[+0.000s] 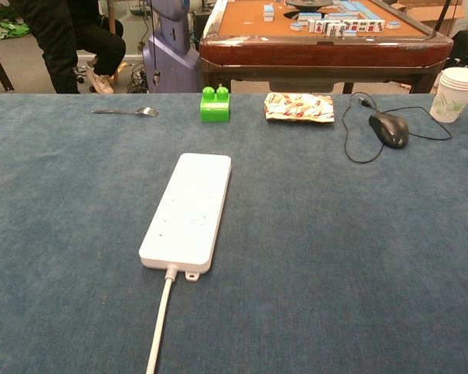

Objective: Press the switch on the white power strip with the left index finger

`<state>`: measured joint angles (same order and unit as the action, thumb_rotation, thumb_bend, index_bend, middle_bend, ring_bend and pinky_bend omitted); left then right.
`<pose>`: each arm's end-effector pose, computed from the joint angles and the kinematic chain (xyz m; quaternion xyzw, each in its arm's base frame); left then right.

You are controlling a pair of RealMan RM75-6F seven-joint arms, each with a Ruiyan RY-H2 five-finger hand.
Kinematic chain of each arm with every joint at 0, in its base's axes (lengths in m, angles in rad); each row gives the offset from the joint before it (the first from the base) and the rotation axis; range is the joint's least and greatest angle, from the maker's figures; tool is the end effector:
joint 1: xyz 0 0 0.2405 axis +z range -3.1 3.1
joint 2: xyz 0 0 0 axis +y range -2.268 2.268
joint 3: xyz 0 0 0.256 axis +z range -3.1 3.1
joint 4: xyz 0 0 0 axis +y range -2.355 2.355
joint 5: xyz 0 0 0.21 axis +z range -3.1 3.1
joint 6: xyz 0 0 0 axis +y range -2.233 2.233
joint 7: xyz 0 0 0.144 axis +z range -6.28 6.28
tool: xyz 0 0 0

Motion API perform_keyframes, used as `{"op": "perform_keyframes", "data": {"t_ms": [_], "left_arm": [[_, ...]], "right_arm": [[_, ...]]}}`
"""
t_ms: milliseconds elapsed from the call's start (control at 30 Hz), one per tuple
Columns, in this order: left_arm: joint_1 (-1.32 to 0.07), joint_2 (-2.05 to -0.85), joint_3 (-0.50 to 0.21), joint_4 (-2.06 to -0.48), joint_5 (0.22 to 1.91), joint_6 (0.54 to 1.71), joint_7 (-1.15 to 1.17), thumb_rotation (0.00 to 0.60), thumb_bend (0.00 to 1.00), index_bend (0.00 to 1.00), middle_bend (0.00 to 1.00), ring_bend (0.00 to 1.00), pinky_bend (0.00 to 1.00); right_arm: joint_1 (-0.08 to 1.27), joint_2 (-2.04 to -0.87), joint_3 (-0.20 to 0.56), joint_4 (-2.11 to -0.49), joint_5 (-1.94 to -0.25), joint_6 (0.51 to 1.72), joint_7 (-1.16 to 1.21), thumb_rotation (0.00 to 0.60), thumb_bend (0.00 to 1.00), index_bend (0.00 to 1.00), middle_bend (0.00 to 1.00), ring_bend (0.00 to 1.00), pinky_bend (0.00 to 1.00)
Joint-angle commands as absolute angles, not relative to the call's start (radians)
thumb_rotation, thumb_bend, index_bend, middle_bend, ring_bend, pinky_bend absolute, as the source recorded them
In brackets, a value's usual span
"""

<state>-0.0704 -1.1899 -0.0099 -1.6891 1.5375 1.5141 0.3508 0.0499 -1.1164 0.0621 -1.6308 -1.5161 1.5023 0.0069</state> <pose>-0.2874 0.1665 0.1276 -0.6435 -0.3230 -0.3281 0.6115 -0.3094 -0.1725 0.1613 0.5823 -0.3927 0.3983 0.5900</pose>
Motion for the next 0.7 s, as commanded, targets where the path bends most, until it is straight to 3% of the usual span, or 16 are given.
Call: {"op": "perform_keyframes", "data": {"t_ms": [33,267,433,500,567,633,700], "left_arm": [[-0.070,-1.187,-0.008,-1.695,1.541,1.515,0.354,0.600,0.71,0.48,0.51,0.44,0.63],[-0.089,-1.178,-0.001,-1.693,1.574,1.494,0.300,0.600,0.71,0.45,0.51,0.44,0.63],[-0.142,-1.123,0.002,-1.709,1.641,1.449,0.146,0.600,0.71,0.38,0.54,0.48,0.72],[-0.163,-1.120,-0.006,-1.697,1.682,1.457,0.115,0.600,0.71,0.38,0.60,0.56,0.78],[-0.185,-1.120,-0.009,-1.703,1.714,1.453,0.073,0.600,0.71,0.39,0.80,0.76,0.92],[-0.216,-1.116,-0.008,-1.714,1.745,1.431,0.035,0.600,0.71,0.43,0.97,0.93,1.00],[-0.243,-1.114,-0.008,-1.721,1.769,1.403,0.037,0.600,0.71,0.45,1.00,0.99,1.00]], "right_arm": [[0.052,-1.117,0.059,-1.628,-1.519,1.498,0.005,0.600,0.29,0.34,0.39,0.30,0.53],[0.050,-1.107,0.063,-1.640,-1.525,1.513,-0.001,0.600,0.29,0.34,0.39,0.30,0.53],[0.054,-1.093,0.063,-1.658,-1.525,1.507,-0.014,0.600,0.29,0.34,0.39,0.30,0.53],[0.052,-1.085,0.064,-1.669,-1.523,1.509,-0.020,0.600,0.29,0.34,0.39,0.30,0.53],[0.052,-1.077,0.069,-1.677,-1.518,1.511,-0.022,0.600,0.29,0.34,0.39,0.30,0.53],[0.052,-1.070,0.075,-1.686,-1.513,1.516,-0.025,0.600,0.29,0.34,0.39,0.30,0.53],[0.051,-1.063,0.077,-1.696,-1.511,1.519,-0.031,0.600,0.29,0.34,0.39,0.30,0.53]]}}
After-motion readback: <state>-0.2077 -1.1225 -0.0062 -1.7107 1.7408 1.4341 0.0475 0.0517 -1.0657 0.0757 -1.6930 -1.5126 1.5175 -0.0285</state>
